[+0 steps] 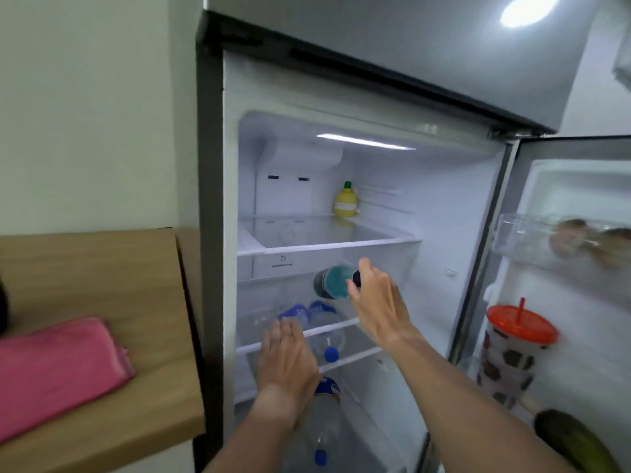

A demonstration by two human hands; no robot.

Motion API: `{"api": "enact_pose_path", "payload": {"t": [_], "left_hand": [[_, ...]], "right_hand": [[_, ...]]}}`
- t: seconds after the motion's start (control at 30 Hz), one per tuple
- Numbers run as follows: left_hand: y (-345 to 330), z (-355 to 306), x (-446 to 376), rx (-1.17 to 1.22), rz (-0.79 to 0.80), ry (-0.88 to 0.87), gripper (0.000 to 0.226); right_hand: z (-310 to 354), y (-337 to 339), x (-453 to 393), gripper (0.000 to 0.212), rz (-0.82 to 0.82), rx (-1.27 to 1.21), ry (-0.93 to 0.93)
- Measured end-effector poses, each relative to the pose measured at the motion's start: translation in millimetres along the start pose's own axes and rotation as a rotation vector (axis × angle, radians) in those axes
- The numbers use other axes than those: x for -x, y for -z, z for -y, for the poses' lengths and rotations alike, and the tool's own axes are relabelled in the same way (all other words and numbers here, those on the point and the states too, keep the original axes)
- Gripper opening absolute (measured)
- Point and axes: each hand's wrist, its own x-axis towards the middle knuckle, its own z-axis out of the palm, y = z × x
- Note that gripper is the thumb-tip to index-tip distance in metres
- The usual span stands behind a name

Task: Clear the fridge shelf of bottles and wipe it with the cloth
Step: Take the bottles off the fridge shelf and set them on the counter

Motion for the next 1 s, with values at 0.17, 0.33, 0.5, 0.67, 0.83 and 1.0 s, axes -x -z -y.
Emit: {"api": "enact_pose_path", "payload": {"t": [0.17,0.33,0.5,0.67,0.83,1.0], "left_hand": [[54,0,37,0.082,0.021,-0.049,0.054],[106,9,79,0.126,0.039,-0.084,0.04],[170,20,113,0.157,-0.009,-0.044,0.034],[221,46,138,0.2,-0.089,-0.072,0.034],[260,71,161,0.161,-0.135,-0.046,0.043],[259,113,158,0.092,-0.12,0.028,0.047]], "right_hand": [[28,74,18,0.017,0.023,0.029,0.054],[58,145,34,0.014,0.012,0.002,0.066],[102,216,38,0.024,-0.019,-0.083,0.053],[158,276,34,0.032,-0.083,-0.177,0.04],[215,309,27,0.043,-0.104,-0.199,0.068],[262,299,15,0.042,-0.045,-0.237,0.1]]}}
